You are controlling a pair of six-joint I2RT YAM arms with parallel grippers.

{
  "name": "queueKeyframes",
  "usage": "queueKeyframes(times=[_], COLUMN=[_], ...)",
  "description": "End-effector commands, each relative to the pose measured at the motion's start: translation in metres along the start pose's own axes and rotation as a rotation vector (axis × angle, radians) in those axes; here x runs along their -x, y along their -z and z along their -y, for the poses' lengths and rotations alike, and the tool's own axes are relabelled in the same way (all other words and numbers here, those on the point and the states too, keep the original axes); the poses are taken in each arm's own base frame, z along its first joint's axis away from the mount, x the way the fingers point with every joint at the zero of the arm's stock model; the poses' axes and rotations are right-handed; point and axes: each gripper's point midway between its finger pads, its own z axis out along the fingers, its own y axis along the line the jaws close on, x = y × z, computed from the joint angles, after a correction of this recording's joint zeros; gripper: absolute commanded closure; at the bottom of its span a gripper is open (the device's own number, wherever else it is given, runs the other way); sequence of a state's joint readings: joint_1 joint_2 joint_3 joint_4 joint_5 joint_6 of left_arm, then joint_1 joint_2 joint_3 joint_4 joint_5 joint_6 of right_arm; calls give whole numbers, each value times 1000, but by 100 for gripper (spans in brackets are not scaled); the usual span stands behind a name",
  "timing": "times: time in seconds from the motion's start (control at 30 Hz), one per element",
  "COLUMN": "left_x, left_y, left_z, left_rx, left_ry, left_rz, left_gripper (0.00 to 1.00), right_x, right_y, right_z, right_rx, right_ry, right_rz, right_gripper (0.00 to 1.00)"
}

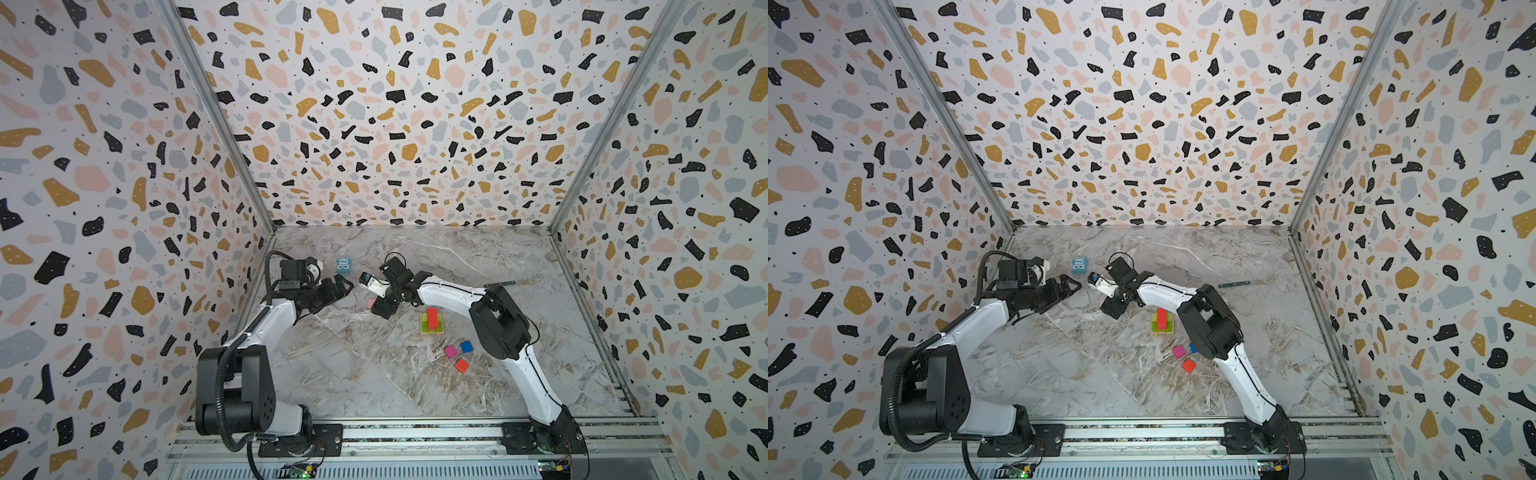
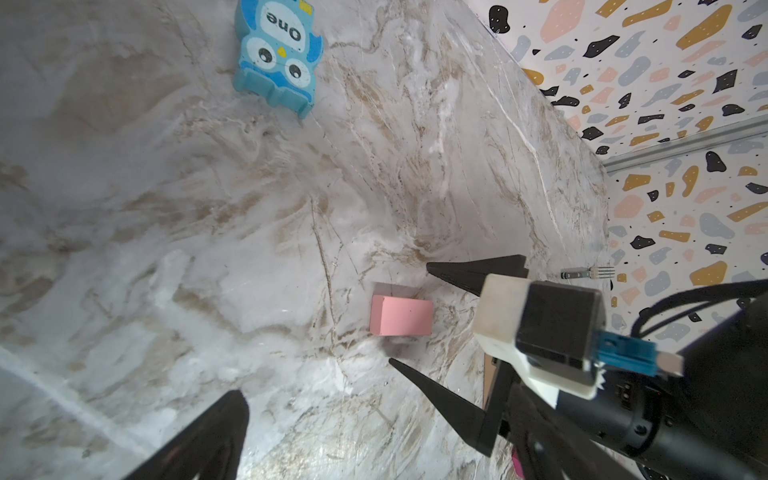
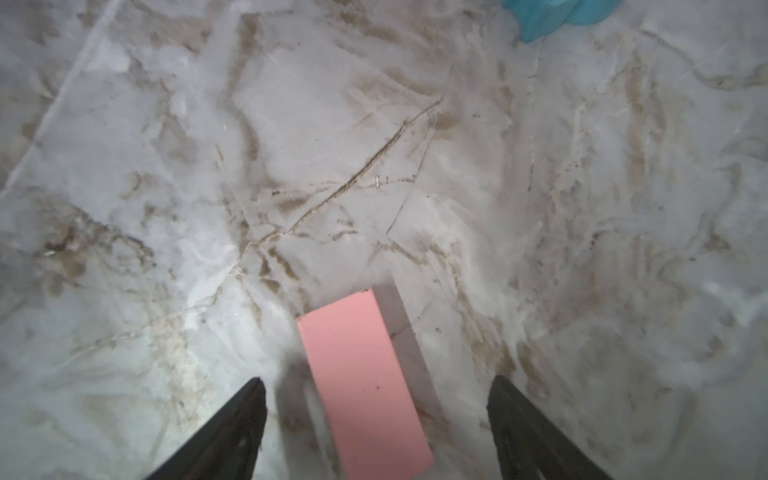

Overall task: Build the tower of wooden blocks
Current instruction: 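Lower the right gripper onto the pink block and grasp it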

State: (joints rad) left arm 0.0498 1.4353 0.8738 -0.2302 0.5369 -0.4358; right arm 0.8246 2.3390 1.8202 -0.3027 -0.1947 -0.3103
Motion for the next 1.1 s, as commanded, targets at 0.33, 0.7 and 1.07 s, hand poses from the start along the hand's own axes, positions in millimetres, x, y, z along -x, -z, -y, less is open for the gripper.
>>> queueKeyframes(times=[0.33, 0.7, 1.07], left_x=[2, 1, -2], left_y=[4, 3, 1], left_z=[8, 8, 12], left_rx=[-40, -43, -50], left_ry=[-9, -6, -13], left_rz=[21, 20, 14], left_gripper=[2, 2, 2], right_x=[-3, -1, 2], right_y=[-3, 8, 20], right_z=[-1, -10, -3], right_rx=[5, -15, -73], right_ry=[11, 7, -41], right_rz=[-32, -20, 5], right_gripper=[25, 51, 69])
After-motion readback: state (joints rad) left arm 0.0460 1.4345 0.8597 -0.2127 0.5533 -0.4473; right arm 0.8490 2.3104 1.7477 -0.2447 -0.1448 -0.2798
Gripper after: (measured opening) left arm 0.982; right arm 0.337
